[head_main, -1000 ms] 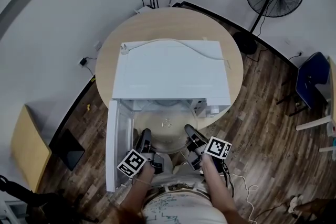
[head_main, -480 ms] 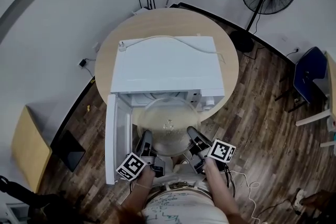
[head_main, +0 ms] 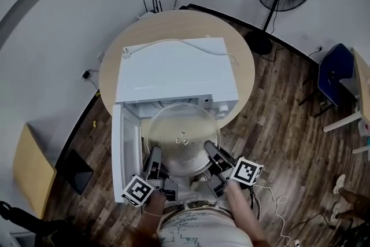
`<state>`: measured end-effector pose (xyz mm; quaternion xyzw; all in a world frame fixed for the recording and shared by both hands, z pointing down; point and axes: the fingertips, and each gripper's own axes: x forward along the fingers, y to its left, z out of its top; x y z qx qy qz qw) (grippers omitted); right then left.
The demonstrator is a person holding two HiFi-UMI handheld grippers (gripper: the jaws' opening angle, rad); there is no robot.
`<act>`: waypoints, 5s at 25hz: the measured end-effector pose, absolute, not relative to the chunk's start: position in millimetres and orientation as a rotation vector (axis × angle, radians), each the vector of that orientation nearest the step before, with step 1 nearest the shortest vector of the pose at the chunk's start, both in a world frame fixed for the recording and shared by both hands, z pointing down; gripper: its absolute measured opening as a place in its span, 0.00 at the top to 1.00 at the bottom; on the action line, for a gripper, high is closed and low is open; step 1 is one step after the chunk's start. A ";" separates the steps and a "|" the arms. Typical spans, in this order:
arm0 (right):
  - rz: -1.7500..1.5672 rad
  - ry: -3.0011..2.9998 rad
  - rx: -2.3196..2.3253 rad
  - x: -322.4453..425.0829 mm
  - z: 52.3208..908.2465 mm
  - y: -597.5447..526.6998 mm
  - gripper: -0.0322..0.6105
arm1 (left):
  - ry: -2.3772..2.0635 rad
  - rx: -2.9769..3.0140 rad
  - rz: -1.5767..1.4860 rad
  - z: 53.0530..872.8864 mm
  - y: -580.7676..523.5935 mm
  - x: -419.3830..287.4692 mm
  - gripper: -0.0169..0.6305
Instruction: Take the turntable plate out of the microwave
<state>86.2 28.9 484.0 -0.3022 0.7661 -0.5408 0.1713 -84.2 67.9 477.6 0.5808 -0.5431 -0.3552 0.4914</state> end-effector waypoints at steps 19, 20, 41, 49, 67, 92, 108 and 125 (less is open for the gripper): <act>-1.393 2.300 -0.780 43.8 413.4 -53.8 0.85 | -1.388 1.591 -0.848 418.0 -2.8 -130.4 0.85; -1.390 2.306 -0.779 40.3 410.5 -61.2 0.85 | -1.390 1.596 -0.850 415.5 -9.7 -133.6 0.85; -1.511 2.486 -1.113 0.6 424.6 -150.4 0.81 | -1.397 1.578 -0.592 425.9 -104.8 -173.4 0.83; -1.467 2.574 -1.358 -6.7 435.5 -160.3 0.71 | -1.472 1.678 -0.344 427.6 -117.2 -183.0 0.79; -1.341 2.742 -1.661 -10.0 441.8 -161.1 0.58 | -1.439 1.762 -0.043 432.2 -126.9 -192.8 0.71; -0.799 3.243 -1.617 -25.1 441.3 -177.5 0.72 | -1.468 1.843 0.243 436.5 -128.5 -177.8 0.61; -0.691 3.305 -1.617 -5.7 443.1 -172.7 0.70 | -1.774 2.024 0.769 428.4 -134.5 -177.0 0.54; -0.562 3.245 -1.435 3.9 424.0 -168.0 0.65 | -1.728 2.246 0.600 397.5 -103.4 -134.5 0.54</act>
